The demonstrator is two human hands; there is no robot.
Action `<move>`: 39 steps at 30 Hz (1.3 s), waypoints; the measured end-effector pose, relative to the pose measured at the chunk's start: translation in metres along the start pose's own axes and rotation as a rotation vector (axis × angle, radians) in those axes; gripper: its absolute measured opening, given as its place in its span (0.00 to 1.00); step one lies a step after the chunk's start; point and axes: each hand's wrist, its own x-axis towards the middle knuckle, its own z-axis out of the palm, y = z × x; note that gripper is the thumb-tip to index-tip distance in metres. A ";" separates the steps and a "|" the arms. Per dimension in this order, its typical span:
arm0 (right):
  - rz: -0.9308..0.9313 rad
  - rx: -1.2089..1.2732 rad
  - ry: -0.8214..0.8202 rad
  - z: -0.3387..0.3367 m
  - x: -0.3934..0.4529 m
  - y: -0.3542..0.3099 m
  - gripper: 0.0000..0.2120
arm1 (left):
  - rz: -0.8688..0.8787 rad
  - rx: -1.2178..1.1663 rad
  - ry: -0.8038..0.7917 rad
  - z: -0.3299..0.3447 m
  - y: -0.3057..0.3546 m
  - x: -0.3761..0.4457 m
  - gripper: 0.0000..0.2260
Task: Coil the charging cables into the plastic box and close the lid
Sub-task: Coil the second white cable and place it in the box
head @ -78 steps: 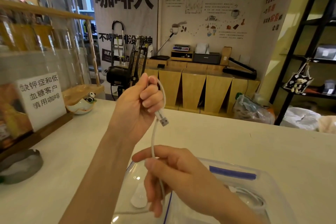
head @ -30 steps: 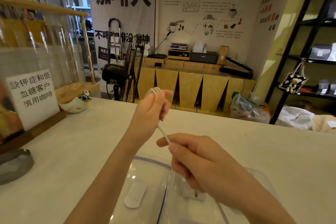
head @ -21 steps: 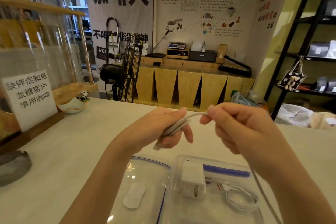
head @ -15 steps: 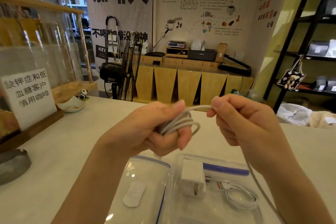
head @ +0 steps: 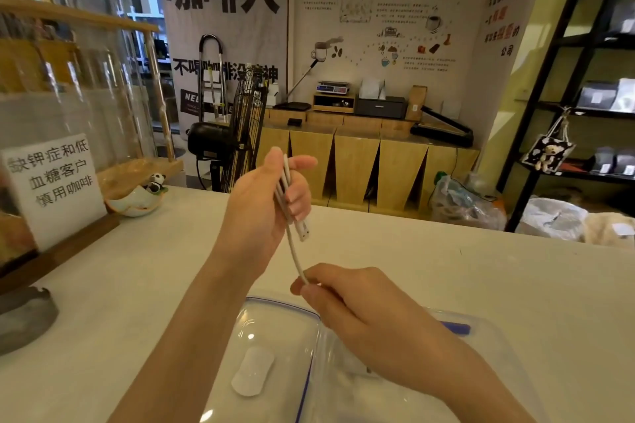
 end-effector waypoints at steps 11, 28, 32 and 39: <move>-0.290 -0.384 0.362 -0.046 -0.015 0.008 0.15 | 0.008 0.753 -0.333 0.025 -0.020 -0.015 0.19; -0.275 0.160 0.517 -0.026 0.010 0.032 0.15 | -0.568 -0.100 -0.613 0.022 -0.003 -0.016 0.20; -0.258 -0.015 0.657 -0.026 0.014 0.038 0.12 | -0.407 0.160 -0.326 0.034 -0.006 -0.020 0.19; -0.072 0.114 0.784 -0.040 0.011 0.043 0.17 | -0.041 0.654 -0.110 0.045 -0.025 -0.024 0.06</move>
